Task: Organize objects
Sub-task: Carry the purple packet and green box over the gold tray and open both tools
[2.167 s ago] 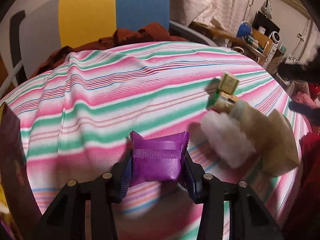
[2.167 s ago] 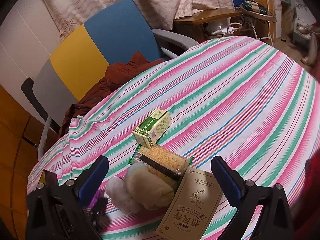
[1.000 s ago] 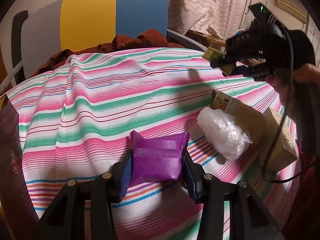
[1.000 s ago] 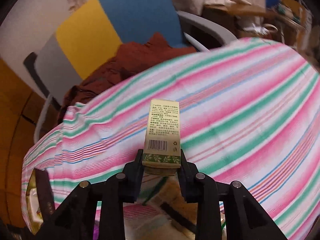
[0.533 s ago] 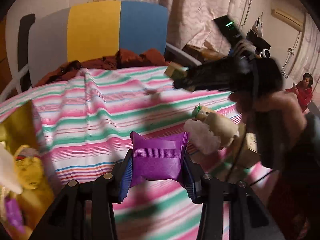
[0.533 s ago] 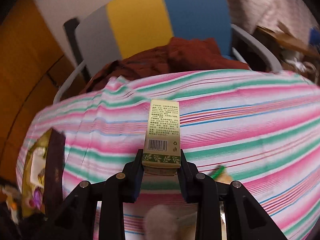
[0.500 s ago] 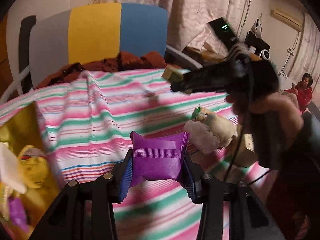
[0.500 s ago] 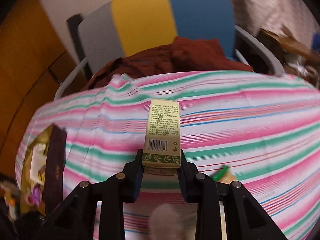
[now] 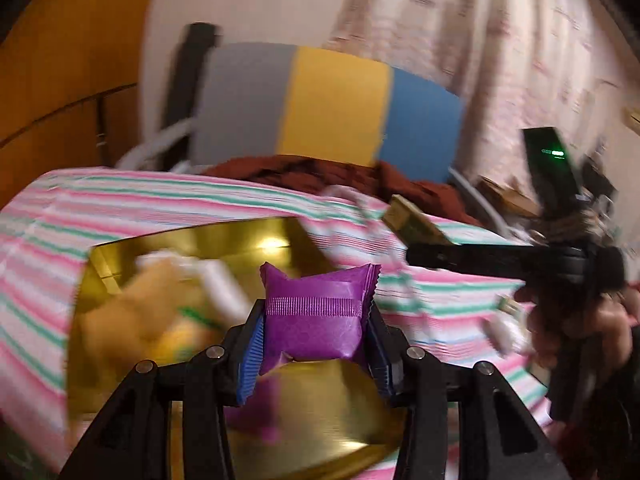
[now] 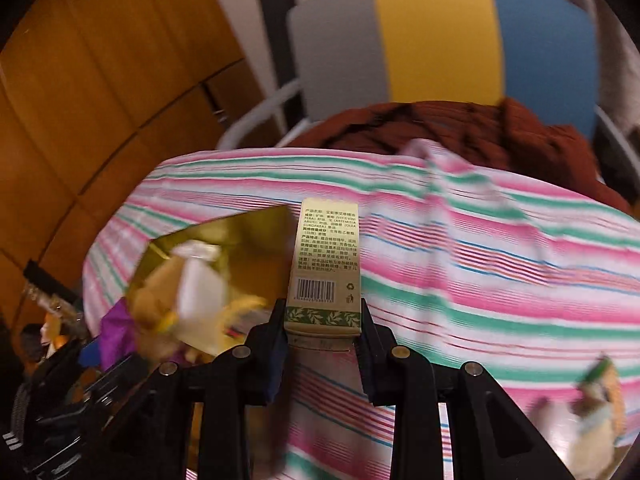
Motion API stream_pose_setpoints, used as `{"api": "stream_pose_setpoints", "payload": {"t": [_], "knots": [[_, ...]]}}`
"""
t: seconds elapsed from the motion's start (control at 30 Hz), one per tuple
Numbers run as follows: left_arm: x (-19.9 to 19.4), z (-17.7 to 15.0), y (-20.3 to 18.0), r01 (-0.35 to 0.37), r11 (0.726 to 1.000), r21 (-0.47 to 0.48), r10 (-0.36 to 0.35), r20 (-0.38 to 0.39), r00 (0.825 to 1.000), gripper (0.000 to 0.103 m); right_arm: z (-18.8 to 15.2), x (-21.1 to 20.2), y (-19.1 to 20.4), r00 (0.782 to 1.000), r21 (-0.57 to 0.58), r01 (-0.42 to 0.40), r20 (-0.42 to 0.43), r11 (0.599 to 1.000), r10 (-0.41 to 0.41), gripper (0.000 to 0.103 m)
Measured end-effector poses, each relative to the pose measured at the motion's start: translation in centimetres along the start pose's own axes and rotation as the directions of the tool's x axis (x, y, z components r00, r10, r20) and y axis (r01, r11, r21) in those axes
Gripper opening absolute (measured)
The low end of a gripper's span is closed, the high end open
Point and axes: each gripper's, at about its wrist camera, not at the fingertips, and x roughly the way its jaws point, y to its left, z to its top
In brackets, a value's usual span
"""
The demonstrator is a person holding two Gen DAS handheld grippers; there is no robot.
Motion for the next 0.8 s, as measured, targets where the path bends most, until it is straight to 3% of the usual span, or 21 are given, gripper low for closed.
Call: {"api": "stream_pose_setpoints", "payload": {"t": [0.13,0.17,0.2,0.23,0.33,0.4,0.57,0.8], "knots": [[0.2,0.8,4.3,-0.096,0.992,-0.081,0.097,0.002,0.995,0.05,1.7,2.4,4.4,1.0,-0.022,-0.026,-0.013,0.999,0.026,0.033],[0.3,0.9,5.0,-0.107,0.99,-0.086,0.107,-0.003,0.994,0.053,2.0,2.9,5.7,1.0,-0.032,-0.024,-0.011,0.999,0.023,0.039],[0.4,0.9,5.6,-0.121,0.988,-0.094,0.121,-0.006,0.993,0.056,2.2,3.0,6.2,1.0,-0.028,-0.023,-0.01,0.999,0.023,0.054],[0.5,0.9,6.2,-0.138,0.985,-0.102,0.138,-0.013,0.99,0.056,2.2,3.0,6.8,1.0,-0.024,-0.026,-0.008,0.999,0.026,0.059],[0.7,0.6,7.6,-0.175,0.977,-0.12,0.172,-0.037,0.984,0.061,1.5,2.4,8.0,1.0,-0.054,-0.017,0.004,0.998,0.017,0.061],[0.7,0.2,8.2,-0.189,0.974,-0.127,0.186,-0.04,0.982,0.065,0.5,1.7,8.1,1.0,-0.064,0.001,0.003,0.998,-0.001,0.065],[0.2,-1.2,8.8,-0.207,0.969,-0.135,0.202,-0.05,0.978,0.065,-2.5,-0.1,7.6,0.998,-0.063,0.056,0.029,0.996,-0.054,0.082],[-1.4,-2.5,7.7,-0.215,0.97,-0.115,0.21,-0.052,0.976,0.065,-5.6,-1.6,8.8,0.99,-0.111,0.131,0.07,0.985,-0.123,0.096]]}}
